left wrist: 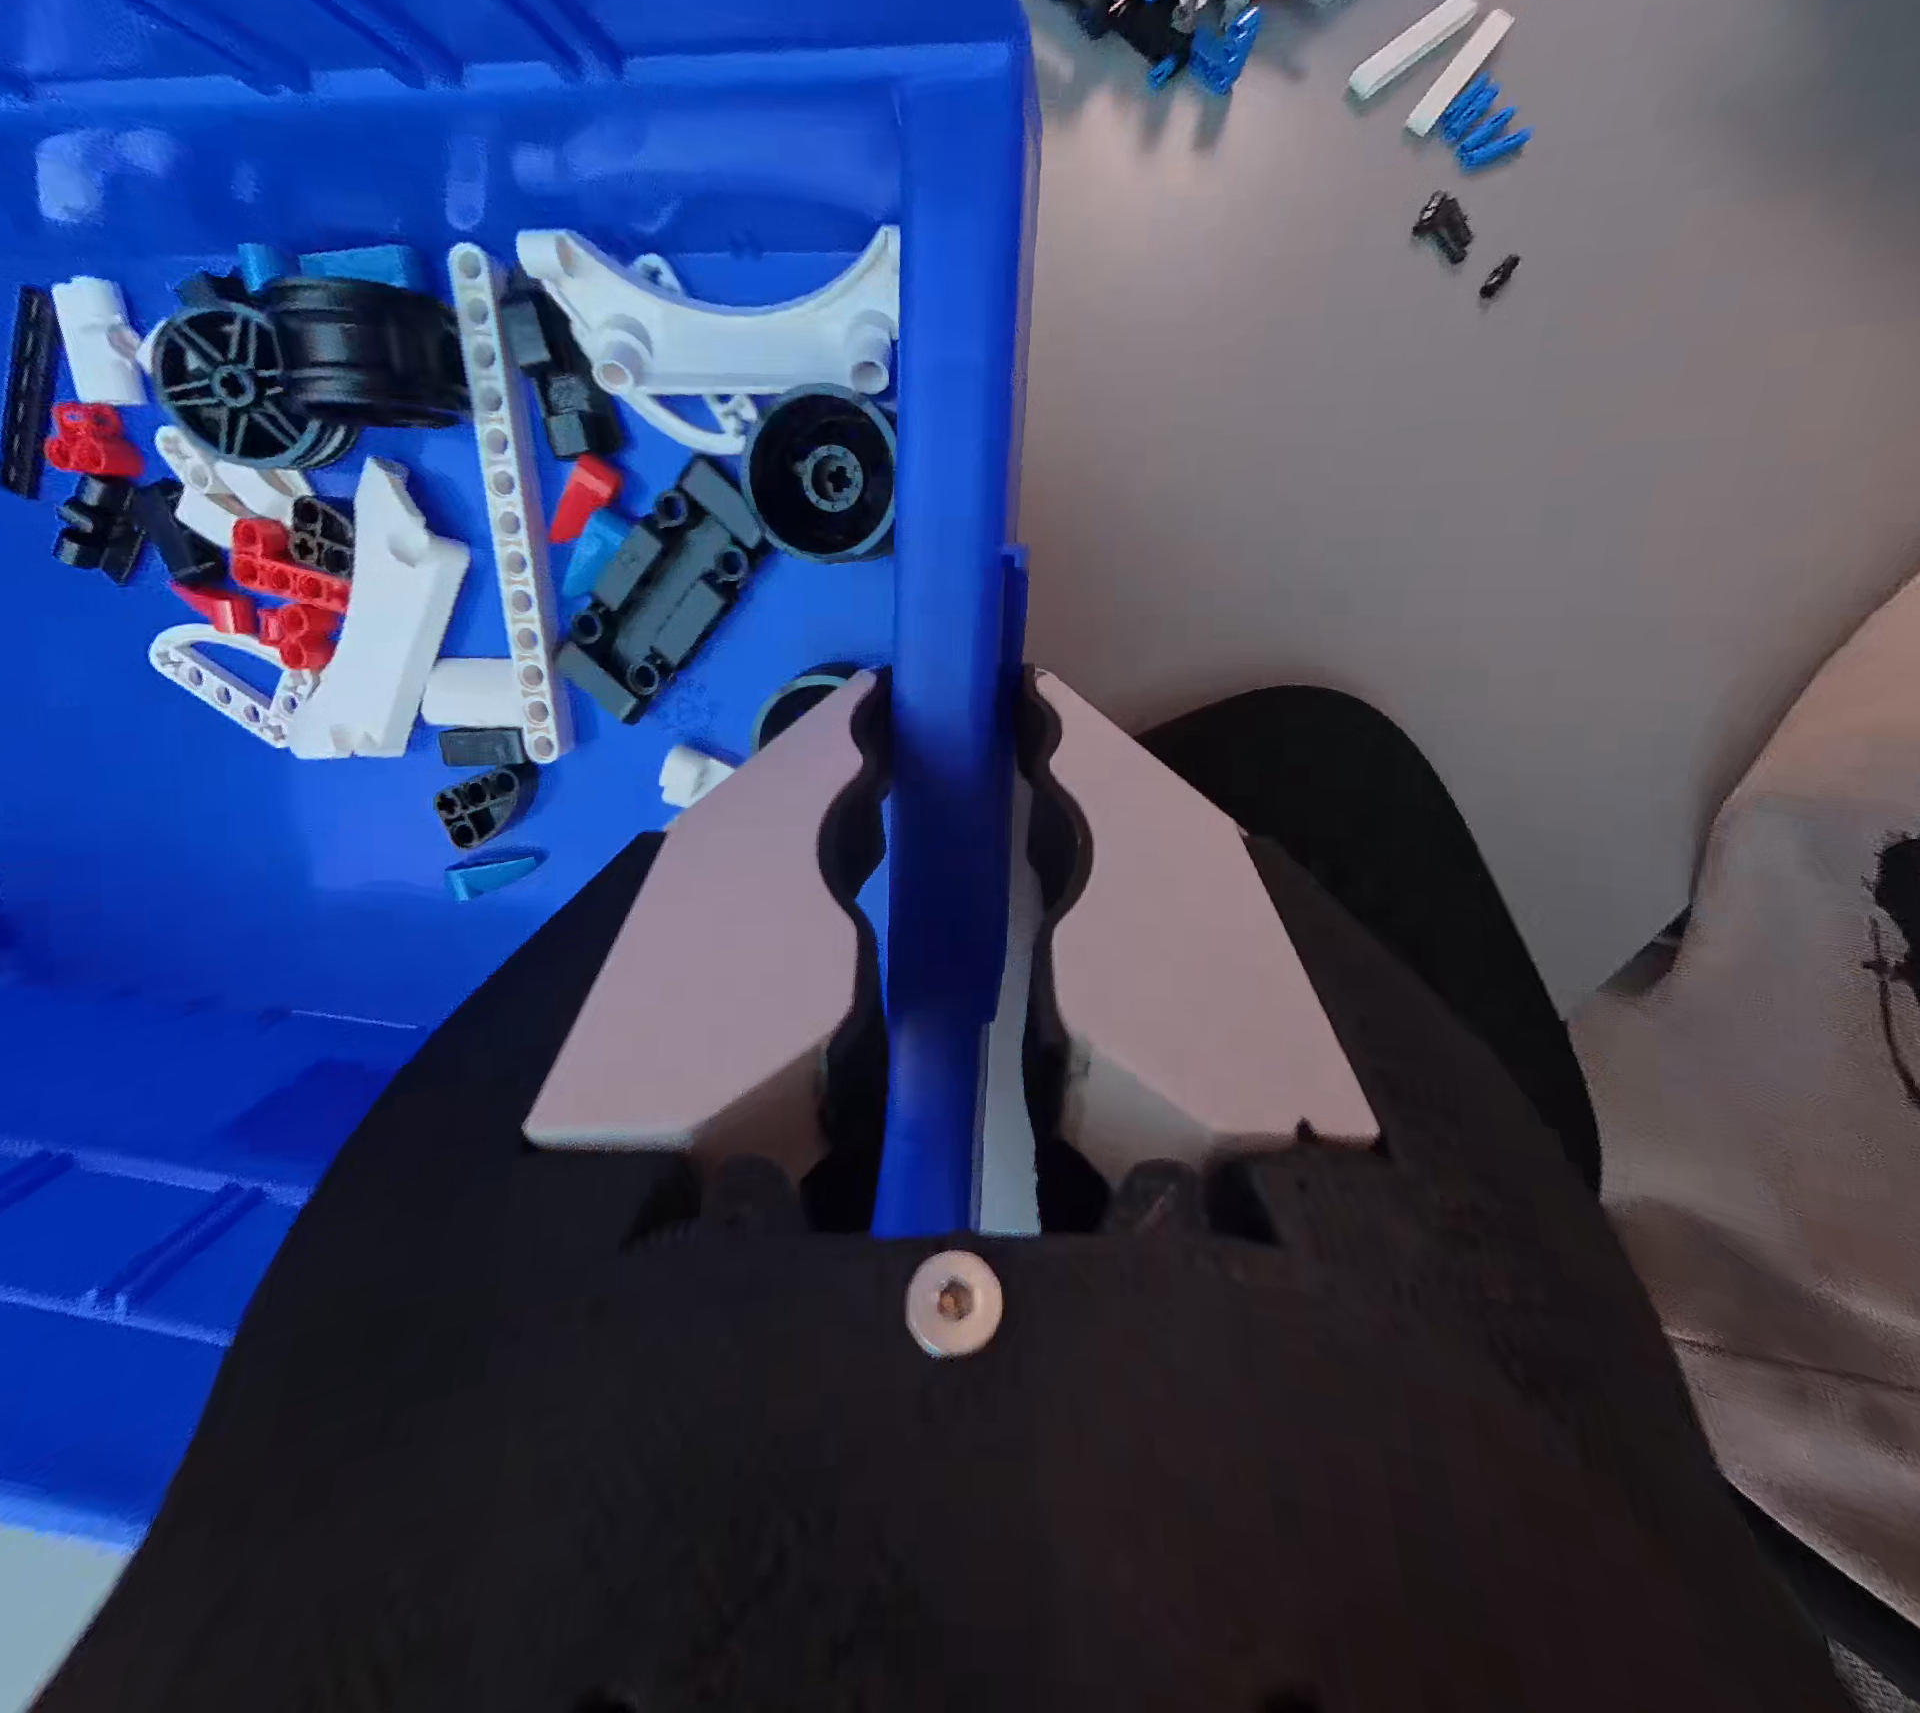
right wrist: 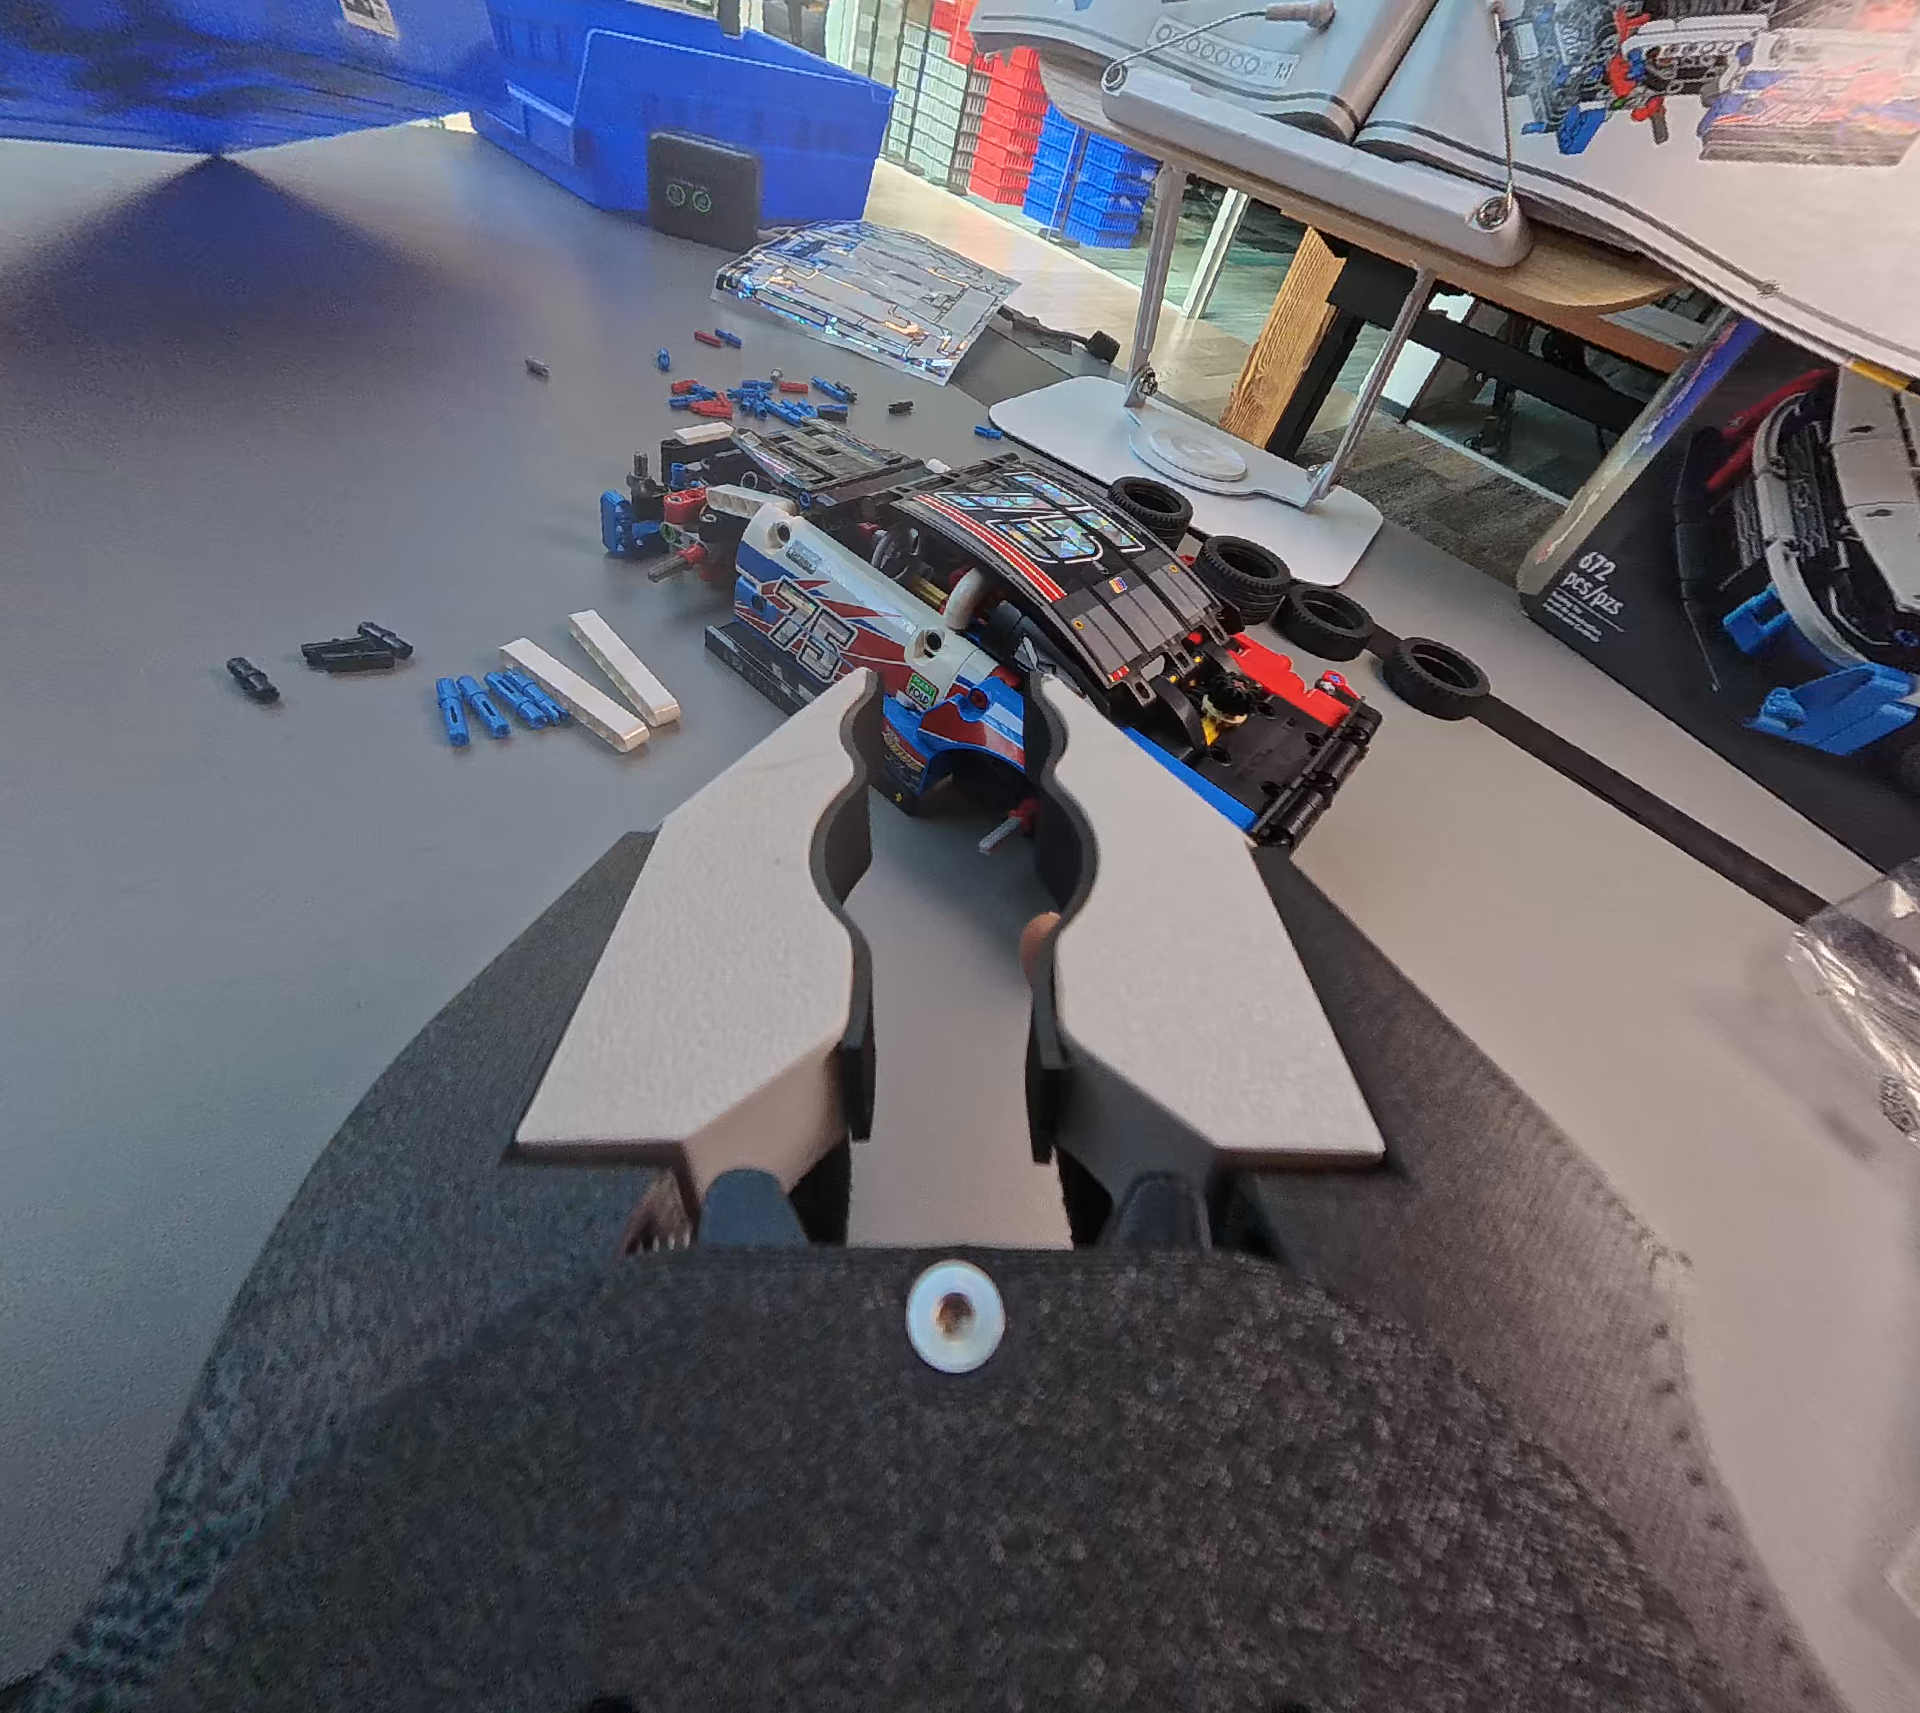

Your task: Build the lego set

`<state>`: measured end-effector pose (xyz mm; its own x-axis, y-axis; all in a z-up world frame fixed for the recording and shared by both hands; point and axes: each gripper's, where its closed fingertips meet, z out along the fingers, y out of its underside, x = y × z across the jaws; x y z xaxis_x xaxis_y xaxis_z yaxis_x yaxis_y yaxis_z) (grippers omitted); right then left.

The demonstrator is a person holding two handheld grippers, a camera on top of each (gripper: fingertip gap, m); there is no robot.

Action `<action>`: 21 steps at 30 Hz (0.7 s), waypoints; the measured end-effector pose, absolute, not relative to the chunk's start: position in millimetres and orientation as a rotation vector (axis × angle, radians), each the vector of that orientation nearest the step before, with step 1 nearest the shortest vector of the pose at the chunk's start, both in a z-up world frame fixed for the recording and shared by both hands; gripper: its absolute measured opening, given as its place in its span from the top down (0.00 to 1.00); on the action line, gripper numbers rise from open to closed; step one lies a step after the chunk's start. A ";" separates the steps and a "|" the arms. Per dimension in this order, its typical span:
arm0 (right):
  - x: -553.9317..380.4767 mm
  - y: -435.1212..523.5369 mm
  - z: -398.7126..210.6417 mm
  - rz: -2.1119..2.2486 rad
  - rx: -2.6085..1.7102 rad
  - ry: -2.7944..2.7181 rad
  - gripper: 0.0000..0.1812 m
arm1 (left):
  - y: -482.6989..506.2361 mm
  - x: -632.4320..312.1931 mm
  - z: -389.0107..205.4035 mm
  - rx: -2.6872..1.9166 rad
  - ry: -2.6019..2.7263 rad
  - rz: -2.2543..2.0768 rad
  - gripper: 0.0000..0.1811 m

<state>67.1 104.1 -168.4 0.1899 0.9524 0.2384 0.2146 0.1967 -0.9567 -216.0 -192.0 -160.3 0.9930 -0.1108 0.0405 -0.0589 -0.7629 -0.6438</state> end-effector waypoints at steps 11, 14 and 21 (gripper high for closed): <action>67.9 102.6 -165.9 0.782 -1.264 -1.280 0.87 | -191.4 -246.2 -225.2 -2.730 0.111 0.141 0.88; 68.0 102.3 -167.2 0.785 -1.268 -1.280 0.87 | -190.3 -247.0 -236.2 -2.749 0.117 0.161 0.88; 65.6 101.2 -171.7 0.784 -1.279 -1.293 0.87 | -172.0 -247.8 -190.0 -2.498 0.060 0.056 0.86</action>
<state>65.6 101.2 -171.7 0.1846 0.9528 0.2411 0.2263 0.1976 -0.9538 -247.8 -172.0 -190.0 0.9981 -0.0296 -0.0543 -0.0562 -0.8000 -0.5974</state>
